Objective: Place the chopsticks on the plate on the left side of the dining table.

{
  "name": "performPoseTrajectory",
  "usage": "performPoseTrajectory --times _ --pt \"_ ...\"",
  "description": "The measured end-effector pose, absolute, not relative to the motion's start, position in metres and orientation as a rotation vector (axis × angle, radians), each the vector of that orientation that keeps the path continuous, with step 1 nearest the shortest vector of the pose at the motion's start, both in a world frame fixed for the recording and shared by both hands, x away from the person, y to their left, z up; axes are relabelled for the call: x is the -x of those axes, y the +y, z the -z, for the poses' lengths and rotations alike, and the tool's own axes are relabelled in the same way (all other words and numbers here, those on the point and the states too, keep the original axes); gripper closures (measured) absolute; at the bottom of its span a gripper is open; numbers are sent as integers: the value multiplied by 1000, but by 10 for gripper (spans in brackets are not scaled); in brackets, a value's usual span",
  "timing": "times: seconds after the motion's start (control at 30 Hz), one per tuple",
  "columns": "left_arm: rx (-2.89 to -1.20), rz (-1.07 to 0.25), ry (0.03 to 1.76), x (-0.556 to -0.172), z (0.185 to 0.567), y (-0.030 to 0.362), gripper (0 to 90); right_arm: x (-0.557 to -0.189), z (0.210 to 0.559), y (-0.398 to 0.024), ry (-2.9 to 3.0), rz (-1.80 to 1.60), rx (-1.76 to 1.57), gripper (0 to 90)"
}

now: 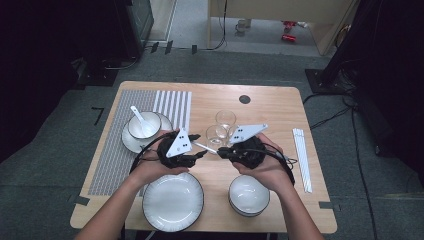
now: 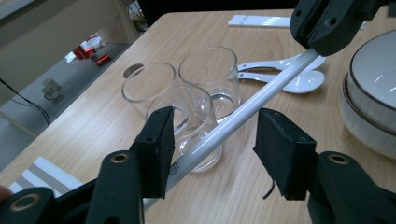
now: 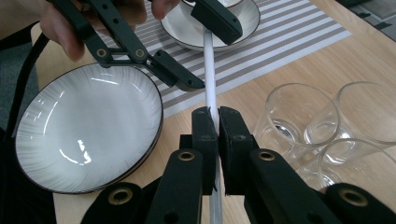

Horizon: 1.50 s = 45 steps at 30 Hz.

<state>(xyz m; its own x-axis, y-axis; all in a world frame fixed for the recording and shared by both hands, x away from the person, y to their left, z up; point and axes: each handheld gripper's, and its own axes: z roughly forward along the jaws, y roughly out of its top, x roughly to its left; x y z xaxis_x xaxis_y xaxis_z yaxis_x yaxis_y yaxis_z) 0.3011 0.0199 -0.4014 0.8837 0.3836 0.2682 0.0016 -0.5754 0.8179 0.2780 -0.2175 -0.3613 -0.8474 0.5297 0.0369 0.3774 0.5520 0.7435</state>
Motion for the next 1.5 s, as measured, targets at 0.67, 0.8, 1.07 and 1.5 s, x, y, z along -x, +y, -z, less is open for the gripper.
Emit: performPoseTrajectory --times 0.67,0.8,1.07,1.5 --pt "-2236 -670 84 -288 418 31 854 -276 353 -227 2509 -1291 -675 789" --pt "-2245 -671 176 -292 425 49 854 -274 356 -233 2473 -1332 -705 757" --pt "-2197 -672 359 -301 432 93 854 -271 368 -247 2419 -1384 -795 632" --pt "-2201 -671 532 -314 448 134 854 -262 385 -281 2301 -1479 -1050 490"
